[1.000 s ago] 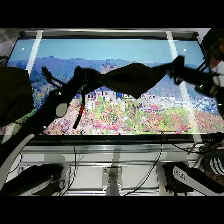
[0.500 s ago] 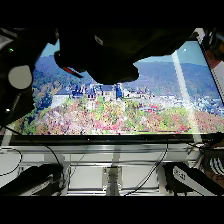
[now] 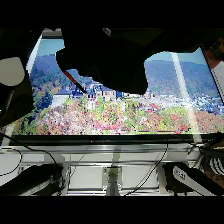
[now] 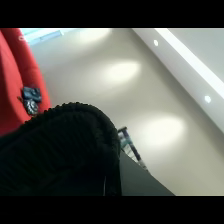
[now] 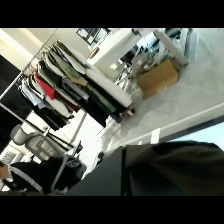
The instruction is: Fold the clothes and pants, and hang the long-sleeved shirts on hangers.
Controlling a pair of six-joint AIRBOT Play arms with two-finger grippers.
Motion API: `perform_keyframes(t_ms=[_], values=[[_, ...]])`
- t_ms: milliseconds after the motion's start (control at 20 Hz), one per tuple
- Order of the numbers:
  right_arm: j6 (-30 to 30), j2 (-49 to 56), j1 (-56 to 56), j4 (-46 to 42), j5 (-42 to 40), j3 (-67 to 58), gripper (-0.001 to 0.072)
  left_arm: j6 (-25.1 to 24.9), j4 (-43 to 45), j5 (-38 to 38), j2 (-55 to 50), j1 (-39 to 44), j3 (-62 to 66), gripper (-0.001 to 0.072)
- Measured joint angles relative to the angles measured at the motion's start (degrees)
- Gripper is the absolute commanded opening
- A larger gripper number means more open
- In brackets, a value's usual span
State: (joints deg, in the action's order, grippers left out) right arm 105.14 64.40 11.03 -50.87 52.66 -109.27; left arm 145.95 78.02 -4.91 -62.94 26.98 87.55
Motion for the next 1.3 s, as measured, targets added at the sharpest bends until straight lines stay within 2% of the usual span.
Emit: perform_keyframes(t_ms=[250,350,650,900,1150,1300], values=[[2.12,0.22,0.0,-7.17,-0.81,-1.79,0.0004,-2.01,0.0,2.89,-0.17,4.46,0.63,0.0018],[3.65,0.81,0.0,-10.23,-0.87,-1.99,0.0004,-5.07,0.52,4.31,-0.28,5.42,0.87,0.0018],[5.57,2.91,0.0,-13.27,-0.98,-2.21,0.0004,-10.78,3.96,1.05,-2.82,1.31,1.07,0.0017],[7.65,8.57,0.0,-12.76,-2.32,-2.21,0.0004,-7.32,2.23,-0.26,-9.97,-3.43,2.38,0.0017],[8.11,15.28,0.0,-10.29,-13.84,-2.97,0.0003,-3.3,-0.68,4.24,-19.93,-4.94,10.05,0.0015],[6.56,17.66,-0.02,-8.59,-17.29,-5.95,0.0003,-1.88,-1.36,5.33,-23.82,-5.4,15.72,0.0016]])
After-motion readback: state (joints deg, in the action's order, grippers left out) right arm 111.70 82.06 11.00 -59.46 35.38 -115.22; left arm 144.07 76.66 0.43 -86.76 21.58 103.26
